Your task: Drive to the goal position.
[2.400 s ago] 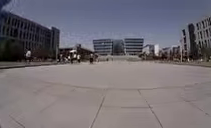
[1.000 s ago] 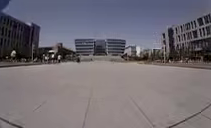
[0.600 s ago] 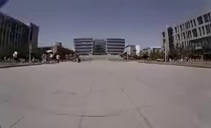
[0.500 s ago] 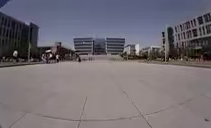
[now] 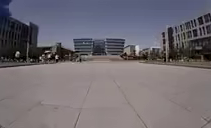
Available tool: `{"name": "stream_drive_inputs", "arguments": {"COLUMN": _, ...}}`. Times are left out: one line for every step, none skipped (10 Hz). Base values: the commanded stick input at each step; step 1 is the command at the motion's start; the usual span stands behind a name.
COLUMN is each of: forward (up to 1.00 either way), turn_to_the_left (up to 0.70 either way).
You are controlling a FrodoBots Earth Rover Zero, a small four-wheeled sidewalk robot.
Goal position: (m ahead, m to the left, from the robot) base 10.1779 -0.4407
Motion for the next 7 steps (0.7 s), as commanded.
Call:
{"name": "stream_drive_inputs", "arguments": {"forward": 1.0, "turn_to_the_left": 0.0}}
{"name": "stream_drive_inputs", "arguments": {"forward": 1.0, "turn_to_the_left": 0.0}}
{"name": "stream_drive_inputs", "arguments": {"forward": 1.0, "turn_to_the_left": 0.0}}
{"name": "stream_drive_inputs", "arguments": {"forward": 1.0, "turn_to_the_left": 0.0}}
{"name": "stream_drive_inputs", "arguments": {"forward": 1.0, "turn_to_the_left": 0.02}}
{"name": "stream_drive_inputs", "arguments": {"forward": 1.0, "turn_to_the_left": 0.38}}
{"name": "stream_drive_inputs", "arguments": {"forward": 1.0, "turn_to_the_left": 0.24}}
